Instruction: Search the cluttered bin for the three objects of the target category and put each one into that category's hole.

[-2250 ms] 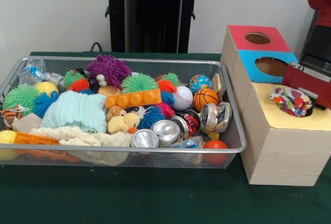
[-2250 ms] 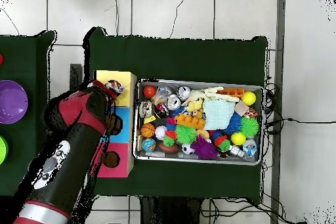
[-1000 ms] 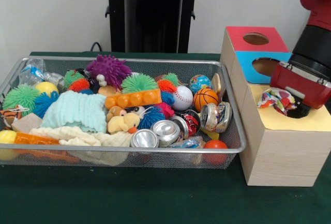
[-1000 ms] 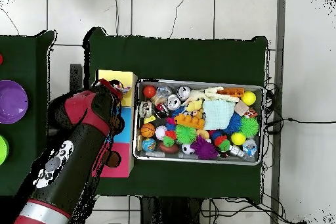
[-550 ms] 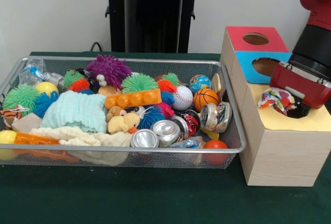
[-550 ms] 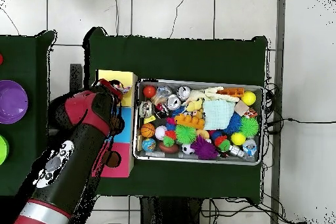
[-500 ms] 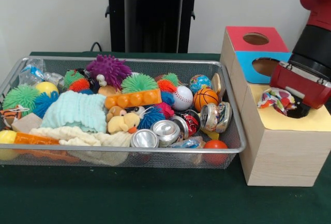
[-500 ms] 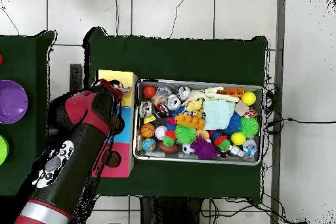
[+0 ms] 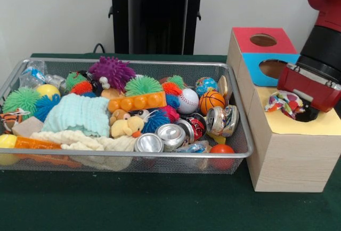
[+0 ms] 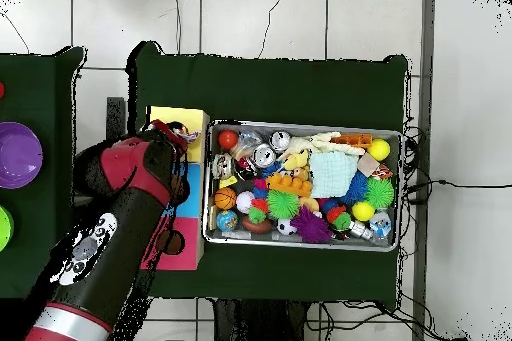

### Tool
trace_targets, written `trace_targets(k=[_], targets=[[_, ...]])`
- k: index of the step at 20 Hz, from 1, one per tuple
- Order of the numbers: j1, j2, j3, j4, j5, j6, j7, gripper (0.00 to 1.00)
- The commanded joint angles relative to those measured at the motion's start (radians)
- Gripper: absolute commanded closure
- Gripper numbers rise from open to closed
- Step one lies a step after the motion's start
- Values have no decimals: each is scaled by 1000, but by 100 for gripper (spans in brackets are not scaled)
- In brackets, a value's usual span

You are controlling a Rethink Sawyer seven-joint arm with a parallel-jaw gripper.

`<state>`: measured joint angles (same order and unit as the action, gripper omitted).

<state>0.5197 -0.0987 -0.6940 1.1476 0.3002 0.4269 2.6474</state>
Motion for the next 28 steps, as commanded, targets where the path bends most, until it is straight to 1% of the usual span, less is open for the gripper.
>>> trace_targets(k=[1,4,5,8,10,13,17,21,25,28], targets=[[-69,-18,152,54,32,-10,117,0],[-69,-15,150,51,29,-16,118,0],[-71,-18,154,55,24,-20,111,100],[-70,-21,157,64,23,-45,115,100],[-77,-19,159,49,24,-27,107,100],[-92,-31,184,55,29,-38,103,100],[-100,-42,198,64,23,-45,100,100],[-94,-57,192,68,20,-28,107,100],[-83,-91,188,93,18,-11,111,100],[-81,-126,198,118,17,0,102,100]])
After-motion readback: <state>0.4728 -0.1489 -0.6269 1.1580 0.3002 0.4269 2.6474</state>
